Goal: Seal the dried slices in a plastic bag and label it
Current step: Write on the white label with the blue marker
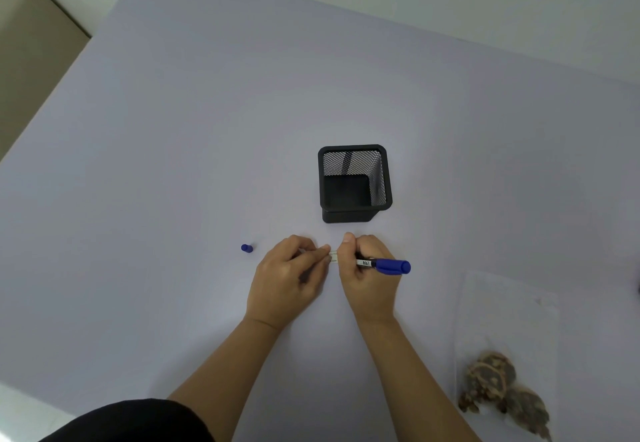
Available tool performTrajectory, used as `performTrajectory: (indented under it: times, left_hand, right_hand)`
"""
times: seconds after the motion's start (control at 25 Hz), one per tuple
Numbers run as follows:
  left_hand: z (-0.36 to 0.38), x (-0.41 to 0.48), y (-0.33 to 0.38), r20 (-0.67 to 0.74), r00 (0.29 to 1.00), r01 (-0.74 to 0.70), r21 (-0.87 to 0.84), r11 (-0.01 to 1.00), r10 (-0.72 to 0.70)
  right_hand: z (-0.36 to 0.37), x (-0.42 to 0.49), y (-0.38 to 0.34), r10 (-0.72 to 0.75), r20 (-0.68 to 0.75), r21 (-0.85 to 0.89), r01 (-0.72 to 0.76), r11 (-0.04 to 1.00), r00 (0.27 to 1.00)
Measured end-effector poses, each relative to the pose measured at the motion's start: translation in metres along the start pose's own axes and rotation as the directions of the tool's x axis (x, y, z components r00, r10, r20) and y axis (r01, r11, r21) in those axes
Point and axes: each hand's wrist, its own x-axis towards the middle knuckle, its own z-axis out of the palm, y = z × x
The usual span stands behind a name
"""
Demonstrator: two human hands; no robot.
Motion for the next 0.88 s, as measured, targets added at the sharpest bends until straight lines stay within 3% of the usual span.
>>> performTrajectory:
  times: [0.88]
  left_hand:
    - [-0.0013, 0.0010, 0.0006, 0.014, 1.000, 0.016, -0.001, 1.000, -0.016]
  right_hand:
    - [-0.0008, 0.0012, -0.0024, 0.005, 0.000, 0.001, -0.005, 1.000, 1.000]
